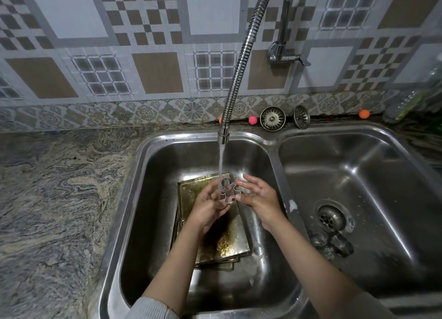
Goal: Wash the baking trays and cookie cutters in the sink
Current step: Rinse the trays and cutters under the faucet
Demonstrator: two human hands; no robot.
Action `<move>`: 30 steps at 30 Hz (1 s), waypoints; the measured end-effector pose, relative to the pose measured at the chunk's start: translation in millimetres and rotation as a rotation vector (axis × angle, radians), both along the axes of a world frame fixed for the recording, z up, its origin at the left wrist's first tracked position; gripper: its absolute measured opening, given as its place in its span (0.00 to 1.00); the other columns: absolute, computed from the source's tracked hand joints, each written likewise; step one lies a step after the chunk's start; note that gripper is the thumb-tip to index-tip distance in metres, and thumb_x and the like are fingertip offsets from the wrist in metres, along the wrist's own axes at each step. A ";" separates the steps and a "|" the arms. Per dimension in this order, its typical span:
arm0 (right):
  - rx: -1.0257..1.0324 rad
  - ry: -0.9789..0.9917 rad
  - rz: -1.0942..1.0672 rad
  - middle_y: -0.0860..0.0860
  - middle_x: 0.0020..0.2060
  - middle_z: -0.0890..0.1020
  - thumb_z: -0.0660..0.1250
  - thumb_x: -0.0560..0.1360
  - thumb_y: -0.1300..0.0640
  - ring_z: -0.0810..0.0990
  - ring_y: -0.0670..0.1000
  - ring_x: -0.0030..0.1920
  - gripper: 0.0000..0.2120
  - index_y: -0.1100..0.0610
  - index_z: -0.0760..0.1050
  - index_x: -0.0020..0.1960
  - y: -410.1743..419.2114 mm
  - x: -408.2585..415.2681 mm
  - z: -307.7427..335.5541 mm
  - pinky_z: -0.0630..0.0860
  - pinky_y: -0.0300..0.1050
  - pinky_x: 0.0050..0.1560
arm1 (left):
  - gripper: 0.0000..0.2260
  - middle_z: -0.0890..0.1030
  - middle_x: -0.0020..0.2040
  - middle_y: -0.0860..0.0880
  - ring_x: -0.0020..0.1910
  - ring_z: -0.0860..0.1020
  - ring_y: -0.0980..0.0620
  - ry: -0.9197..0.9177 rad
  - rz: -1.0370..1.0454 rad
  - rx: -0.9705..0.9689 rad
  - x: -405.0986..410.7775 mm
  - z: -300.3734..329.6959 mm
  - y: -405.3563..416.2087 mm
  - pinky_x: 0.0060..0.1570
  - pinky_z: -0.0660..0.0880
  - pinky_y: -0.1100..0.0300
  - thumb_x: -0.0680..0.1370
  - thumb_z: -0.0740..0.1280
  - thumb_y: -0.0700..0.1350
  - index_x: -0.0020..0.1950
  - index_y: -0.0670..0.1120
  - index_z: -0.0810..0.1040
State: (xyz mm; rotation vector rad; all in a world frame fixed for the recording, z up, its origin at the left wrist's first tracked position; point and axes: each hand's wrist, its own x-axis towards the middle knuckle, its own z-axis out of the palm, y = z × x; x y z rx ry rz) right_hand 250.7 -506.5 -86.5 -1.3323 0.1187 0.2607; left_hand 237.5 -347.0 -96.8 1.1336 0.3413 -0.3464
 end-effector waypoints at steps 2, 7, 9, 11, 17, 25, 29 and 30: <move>0.006 0.008 0.021 0.53 0.52 0.83 0.71 0.65 0.77 0.84 0.47 0.47 0.27 0.61 0.72 0.61 1.8 -2.4 -2.0 0.79 0.39 0.43 | 0.33 0.81 0.57 0.49 0.46 0.83 0.53 0.006 0.016 0.006 -2.6 -1.8 3.5 0.48 0.76 0.57 0.71 0.53 0.20 0.65 0.51 0.73; -0.019 0.031 0.062 0.54 0.54 0.83 0.72 0.65 0.75 0.84 0.50 0.50 0.28 0.59 0.73 0.62 12.2 -7.5 -9.4 0.81 0.46 0.49 | 0.32 0.80 0.58 0.46 0.48 0.81 0.50 0.014 0.047 -0.011 -11.6 -7.4 14.2 0.50 0.75 0.55 0.71 0.54 0.20 0.65 0.49 0.74; -0.013 0.041 0.071 0.53 0.54 0.83 0.72 0.65 0.74 0.83 0.51 0.52 0.28 0.58 0.73 0.61 16.8 -7.6 -10.5 0.80 0.48 0.51 | 0.28 0.80 0.58 0.45 0.51 0.80 0.48 0.017 0.063 -0.022 -13.7 -9.0 17.4 0.53 0.74 0.54 0.74 0.58 0.24 0.66 0.49 0.74; -0.012 0.045 0.079 0.53 0.53 0.83 0.72 0.66 0.75 0.83 0.53 0.53 0.27 0.57 0.73 0.60 20.7 -5.9 -10.0 0.80 0.47 0.51 | 0.23 0.80 0.58 0.44 0.54 0.79 0.47 0.024 0.072 -0.018 -13.7 -9.9 19.3 0.57 0.73 0.51 0.76 0.62 0.29 0.66 0.49 0.73; -0.036 0.029 0.100 0.57 0.52 0.82 0.72 0.66 0.74 0.81 0.55 0.54 0.24 0.56 0.74 0.57 26.9 7.4 -6.7 0.79 0.49 0.55 | 0.22 0.81 0.54 0.46 0.53 0.80 0.48 0.041 0.052 -0.029 -6.7 -10.6 17.5 0.53 0.76 0.54 0.75 0.68 0.35 0.68 0.46 0.71; -0.043 0.071 0.088 0.59 0.54 0.82 0.72 0.69 0.70 0.83 0.52 0.48 0.23 0.62 0.72 0.63 23.5 25.3 3.4 0.80 0.42 0.42 | 0.13 0.81 0.54 0.41 0.47 0.82 0.51 0.046 -0.003 -0.015 7.6 -5.7 10.5 0.40 0.78 0.63 0.76 0.67 0.38 0.61 0.41 0.75; -0.090 0.084 0.095 0.53 0.48 0.83 0.72 0.71 0.68 0.83 0.44 0.40 0.21 0.61 0.73 0.62 25.8 27.8 9.8 0.79 0.39 0.37 | 0.10 0.82 0.51 0.43 0.46 0.83 0.53 0.044 -0.020 0.024 9.9 -3.4 10.3 0.41 0.79 0.61 0.77 0.67 0.40 0.58 0.42 0.77; -0.110 0.103 0.110 0.51 0.47 0.83 0.72 0.71 0.66 0.83 0.44 0.42 0.19 0.59 0.74 0.61 26.5 27.3 10.6 0.78 0.39 0.39 | 0.13 0.82 0.54 0.43 0.49 0.82 0.51 0.043 -0.019 0.035 9.6 -4.4 11.6 0.42 0.79 0.60 0.77 0.67 0.40 0.61 0.42 0.75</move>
